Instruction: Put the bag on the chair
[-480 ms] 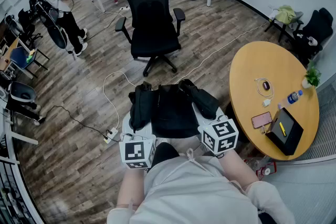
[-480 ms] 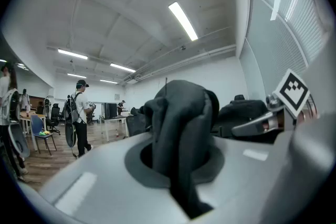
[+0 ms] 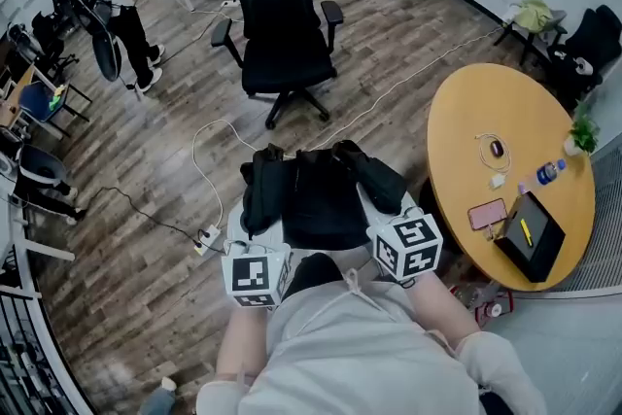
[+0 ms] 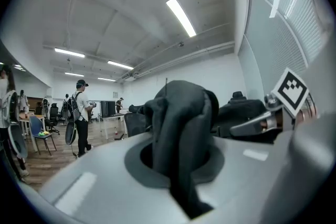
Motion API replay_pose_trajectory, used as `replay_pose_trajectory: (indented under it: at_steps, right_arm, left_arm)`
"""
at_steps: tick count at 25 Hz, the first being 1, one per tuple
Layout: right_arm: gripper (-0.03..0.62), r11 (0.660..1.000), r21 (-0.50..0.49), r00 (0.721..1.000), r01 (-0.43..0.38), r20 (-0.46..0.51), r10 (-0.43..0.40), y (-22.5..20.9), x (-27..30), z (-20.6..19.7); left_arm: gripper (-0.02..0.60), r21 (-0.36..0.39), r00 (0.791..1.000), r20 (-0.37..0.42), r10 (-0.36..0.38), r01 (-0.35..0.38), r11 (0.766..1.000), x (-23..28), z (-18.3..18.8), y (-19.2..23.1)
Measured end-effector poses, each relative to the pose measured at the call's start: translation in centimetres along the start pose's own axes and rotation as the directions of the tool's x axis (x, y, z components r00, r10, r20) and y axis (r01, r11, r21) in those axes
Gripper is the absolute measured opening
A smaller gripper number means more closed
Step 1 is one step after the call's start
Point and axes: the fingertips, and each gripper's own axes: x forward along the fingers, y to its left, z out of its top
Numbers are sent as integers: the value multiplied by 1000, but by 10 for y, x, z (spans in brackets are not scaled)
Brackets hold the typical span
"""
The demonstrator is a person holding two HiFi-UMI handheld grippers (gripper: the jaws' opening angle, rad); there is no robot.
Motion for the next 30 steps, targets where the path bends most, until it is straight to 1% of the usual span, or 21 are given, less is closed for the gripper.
replay_pose_trajectory:
  at_steps: [8,16,22,25,30]
  right_arm:
    - [28,999,16,999,-29,-22,29,-11,18,-12]
    - [28,999,18,998,-44,-50,45,-14,75,-2]
    - [28,999,29,998,-31,-62,33,-19,138,22]
    - [28,1000,19,997,-13,-76,14,-17,180,37]
    - [28,999,36,996,20,-90,-17,-9,257,67]
  left_arm:
    - [29,-11,999,-38,18,-19,1000,18,-16,2]
    - [31,-36,998,-58,18,-20,999,63,-27,40]
    - [30,-61,998,-61,7,-11,998,115,-26,89]
    - [31,-76,998,-68,-8,3,997,147,-27,123]
    - [31,-90,996,-76,-47,40,995,205,-24,190]
